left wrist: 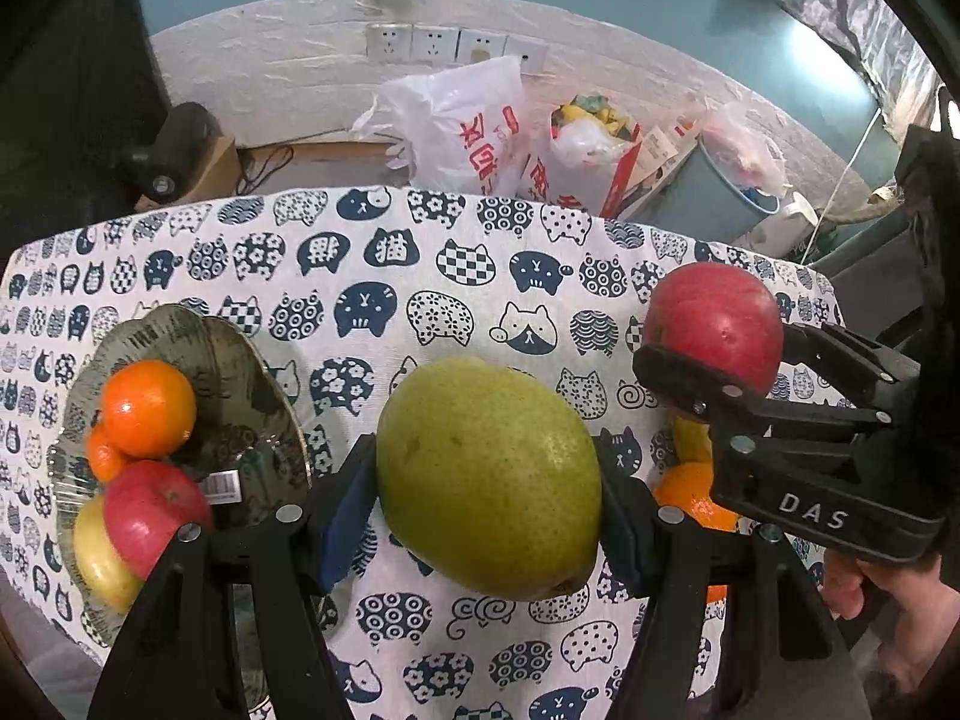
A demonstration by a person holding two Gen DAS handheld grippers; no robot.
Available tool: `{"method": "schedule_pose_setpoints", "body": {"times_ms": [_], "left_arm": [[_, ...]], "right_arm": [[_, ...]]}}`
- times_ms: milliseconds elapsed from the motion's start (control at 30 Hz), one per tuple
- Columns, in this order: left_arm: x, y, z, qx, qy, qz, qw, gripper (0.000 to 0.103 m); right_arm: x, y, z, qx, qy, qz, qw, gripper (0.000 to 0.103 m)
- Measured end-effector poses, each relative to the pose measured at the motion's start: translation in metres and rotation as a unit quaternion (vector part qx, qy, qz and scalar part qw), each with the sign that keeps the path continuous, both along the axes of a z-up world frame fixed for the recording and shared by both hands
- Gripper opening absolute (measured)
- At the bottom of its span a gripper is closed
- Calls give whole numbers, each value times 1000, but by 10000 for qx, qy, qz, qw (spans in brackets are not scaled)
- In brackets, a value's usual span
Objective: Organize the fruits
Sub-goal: 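Carry the apple with the right gripper while the left gripper carries the pear to the plate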
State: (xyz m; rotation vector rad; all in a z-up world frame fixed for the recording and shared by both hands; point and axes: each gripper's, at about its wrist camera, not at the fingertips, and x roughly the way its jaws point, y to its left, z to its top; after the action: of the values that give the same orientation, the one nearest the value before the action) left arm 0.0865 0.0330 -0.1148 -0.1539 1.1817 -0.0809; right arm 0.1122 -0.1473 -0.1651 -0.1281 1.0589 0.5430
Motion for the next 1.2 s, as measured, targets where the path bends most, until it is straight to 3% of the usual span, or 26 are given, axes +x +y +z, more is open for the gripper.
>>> {"method": "schedule_pose_setpoints", "body": {"times_ms": [500, 1200], "left_arm": [[-39, 26, 21, 52, -181, 89, 9998, 68], [-91, 101, 6, 46, 21, 597, 9982, 68]], "right_arm": [[-30, 25, 38, 290, -247, 330, 9987, 72], [-48, 108, 34, 389, -54, 984, 9944, 72]]}}
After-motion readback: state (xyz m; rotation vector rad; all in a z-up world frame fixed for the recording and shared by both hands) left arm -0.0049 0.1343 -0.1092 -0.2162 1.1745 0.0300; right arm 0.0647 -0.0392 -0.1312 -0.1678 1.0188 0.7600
